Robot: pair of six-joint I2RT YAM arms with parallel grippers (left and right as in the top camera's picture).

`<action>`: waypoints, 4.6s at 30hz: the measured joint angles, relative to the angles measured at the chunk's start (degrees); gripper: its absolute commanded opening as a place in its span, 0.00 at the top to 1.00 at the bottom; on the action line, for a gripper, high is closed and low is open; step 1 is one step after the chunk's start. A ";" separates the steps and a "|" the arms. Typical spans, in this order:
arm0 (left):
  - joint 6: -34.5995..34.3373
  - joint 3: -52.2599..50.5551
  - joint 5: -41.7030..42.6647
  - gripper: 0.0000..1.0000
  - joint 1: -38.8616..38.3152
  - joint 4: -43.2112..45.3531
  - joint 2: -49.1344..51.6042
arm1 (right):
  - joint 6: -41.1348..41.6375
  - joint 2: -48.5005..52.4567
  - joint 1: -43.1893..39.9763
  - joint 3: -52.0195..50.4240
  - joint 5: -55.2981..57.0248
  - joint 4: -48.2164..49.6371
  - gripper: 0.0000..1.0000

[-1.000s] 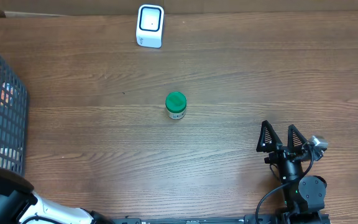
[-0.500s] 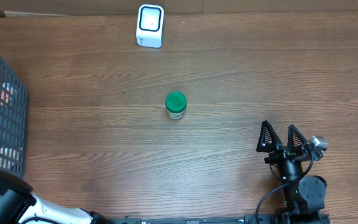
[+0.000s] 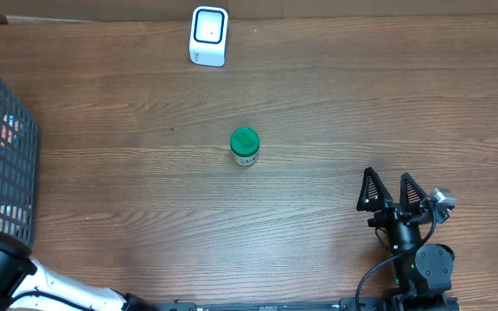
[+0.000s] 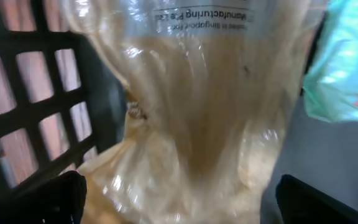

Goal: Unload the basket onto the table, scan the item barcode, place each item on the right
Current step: 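Grasp the crumpled plastic bag in the basket and place it on the table, then return the left gripper to the basket and grasp the mint-green tissue pack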

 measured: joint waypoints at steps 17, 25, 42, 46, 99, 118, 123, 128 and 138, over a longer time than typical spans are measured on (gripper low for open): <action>2.58 -0.04 -0.55 0.76 -0.17 2.60 7.82 | 0.02 0.00 0.02 0.00 0.00 0.00 0.00; 5.09 7.15 4.92 0.94 -0.17 -3.37 8.52 | -0.02 0.00 0.02 0.00 -0.02 -0.02 0.00; 12.22 67.89 20.55 0.94 -10.40 -23.65 5.75 | -0.02 0.00 0.02 0.00 0.00 -0.02 0.00; 13.05 72.28 20.96 0.93 -15.23 -23.65 -0.85 | 0.00 0.00 0.02 0.00 -0.02 -0.07 0.00; 11.74 45.77 11.82 0.03 -9.07 -19.32 -8.20 | -0.02 0.00 0.02 0.00 -0.02 -0.02 0.00; 18.64 4.72 8.17 0.04 -6.54 5.77 -2.21 | 0.00 0.00 0.02 0.00 0.00 -0.04 0.00; 23.89 -0.17 7.56 0.06 -6.54 15.28 -2.21 | 0.00 0.00 0.02 0.00 -0.02 -0.02 0.00; 28.68 -5.79 7.54 0.12 -6.54 22.73 -2.19 | 0.00 0.00 0.02 0.00 -0.02 -0.02 0.00; 35.21 -14.58 7.13 0.12 -6.54 34.25 -2.19 | 0.02 0.00 0.00 0.00 -0.02 -0.02 0.00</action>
